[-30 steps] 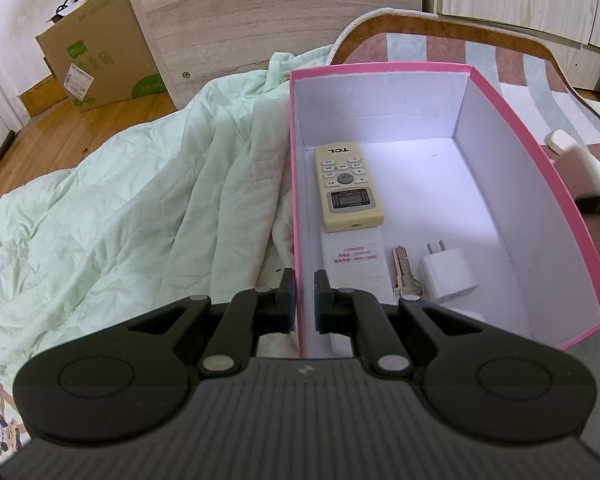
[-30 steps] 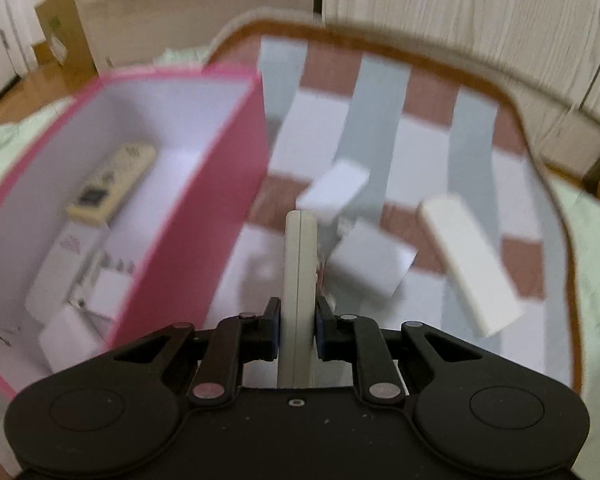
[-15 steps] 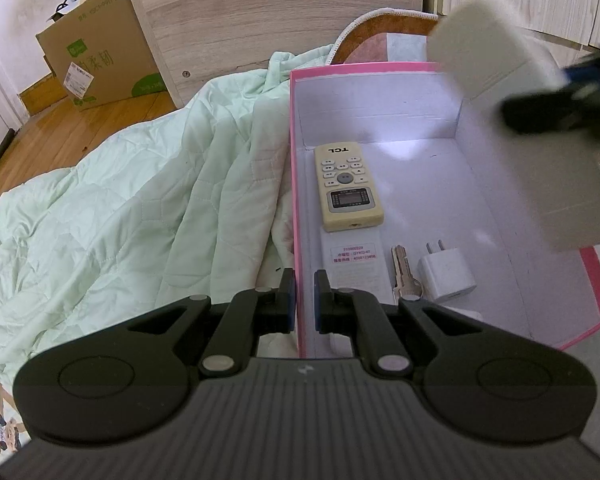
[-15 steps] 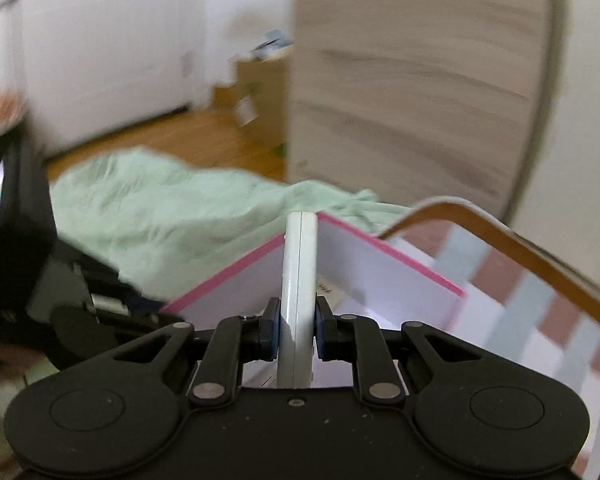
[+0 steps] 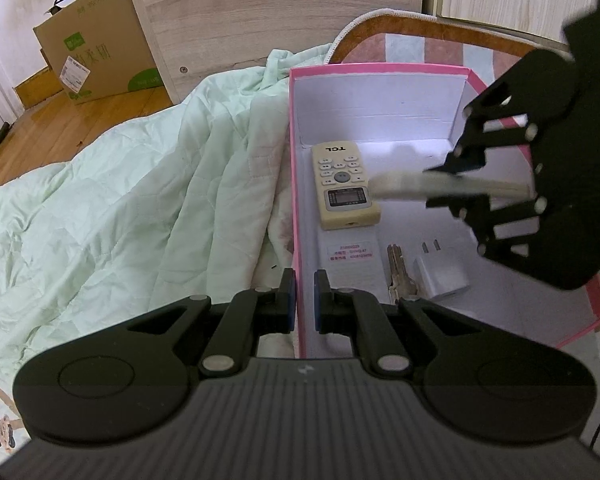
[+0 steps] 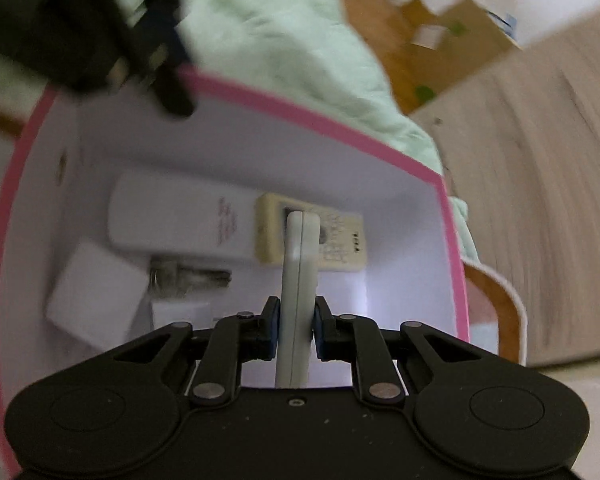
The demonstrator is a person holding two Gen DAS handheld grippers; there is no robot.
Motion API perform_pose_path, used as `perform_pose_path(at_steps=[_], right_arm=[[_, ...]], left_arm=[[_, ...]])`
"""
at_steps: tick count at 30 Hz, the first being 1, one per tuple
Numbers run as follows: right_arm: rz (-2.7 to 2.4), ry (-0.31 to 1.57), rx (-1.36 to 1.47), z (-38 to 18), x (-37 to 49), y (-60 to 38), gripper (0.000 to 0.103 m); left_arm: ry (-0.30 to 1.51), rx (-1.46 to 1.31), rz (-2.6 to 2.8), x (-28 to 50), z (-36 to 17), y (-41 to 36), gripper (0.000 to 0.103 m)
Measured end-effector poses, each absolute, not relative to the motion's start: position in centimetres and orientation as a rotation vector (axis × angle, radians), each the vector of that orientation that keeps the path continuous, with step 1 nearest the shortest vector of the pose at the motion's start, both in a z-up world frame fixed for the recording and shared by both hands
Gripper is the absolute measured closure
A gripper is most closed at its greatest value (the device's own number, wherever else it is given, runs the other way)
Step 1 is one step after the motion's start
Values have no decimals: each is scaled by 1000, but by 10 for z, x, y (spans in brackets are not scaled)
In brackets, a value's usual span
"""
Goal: Organize rigid objects
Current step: 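Carry the white remote into the pink box and release it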
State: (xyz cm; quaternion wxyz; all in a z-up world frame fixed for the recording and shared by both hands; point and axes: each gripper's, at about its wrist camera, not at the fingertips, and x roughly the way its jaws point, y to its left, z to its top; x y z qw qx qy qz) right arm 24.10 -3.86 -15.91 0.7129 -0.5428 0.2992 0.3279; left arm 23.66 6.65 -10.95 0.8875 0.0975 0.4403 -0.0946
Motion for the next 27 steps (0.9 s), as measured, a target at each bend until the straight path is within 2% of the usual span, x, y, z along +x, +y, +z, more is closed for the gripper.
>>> perform_pose_path(at_steps=[6,19,22,27], right_arm=[[771,647,-1369,-179,234,-33,85],[696,617,-1436,-196,248,-34,84],[705,665,-1329,-184,246,-36,62],[645,762,-852,-132,250,-62,58]], left_arm=[[923,183,-203,238,-109,69,97],[921,189,-203,238,-110,68,97],[922,186,-205,238,-110,69,97],[924,183,-206,238,-109,70,97]])
